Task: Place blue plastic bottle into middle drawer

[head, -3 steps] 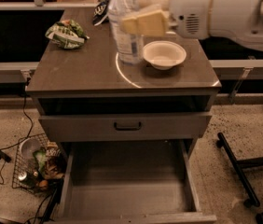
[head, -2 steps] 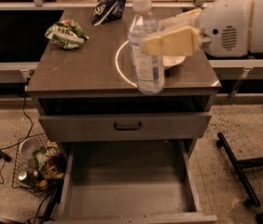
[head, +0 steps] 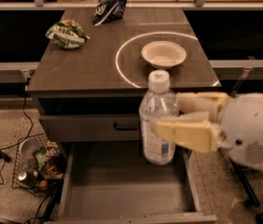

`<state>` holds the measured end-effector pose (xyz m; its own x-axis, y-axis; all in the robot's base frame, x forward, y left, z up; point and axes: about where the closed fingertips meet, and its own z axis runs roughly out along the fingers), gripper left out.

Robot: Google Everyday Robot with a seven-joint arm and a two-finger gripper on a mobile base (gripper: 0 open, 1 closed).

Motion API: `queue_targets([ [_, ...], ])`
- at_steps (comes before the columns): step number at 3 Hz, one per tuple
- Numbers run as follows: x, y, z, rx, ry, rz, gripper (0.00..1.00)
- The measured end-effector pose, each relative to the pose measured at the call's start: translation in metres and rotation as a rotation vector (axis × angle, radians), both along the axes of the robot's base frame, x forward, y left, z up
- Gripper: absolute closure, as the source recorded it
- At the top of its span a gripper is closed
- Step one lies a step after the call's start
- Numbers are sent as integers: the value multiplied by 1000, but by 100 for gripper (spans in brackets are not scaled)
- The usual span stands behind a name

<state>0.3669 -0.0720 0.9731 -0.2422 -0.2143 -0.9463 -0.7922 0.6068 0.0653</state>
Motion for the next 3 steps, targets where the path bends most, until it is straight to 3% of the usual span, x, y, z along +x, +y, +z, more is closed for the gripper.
queue_targets([
  [1,-17,-2,-52,10,1,-118,100],
  [2,-33,-7,-84,-19,9,-135,100],
  [3,-28,-1,-76,-18,-1,-126,100],
])
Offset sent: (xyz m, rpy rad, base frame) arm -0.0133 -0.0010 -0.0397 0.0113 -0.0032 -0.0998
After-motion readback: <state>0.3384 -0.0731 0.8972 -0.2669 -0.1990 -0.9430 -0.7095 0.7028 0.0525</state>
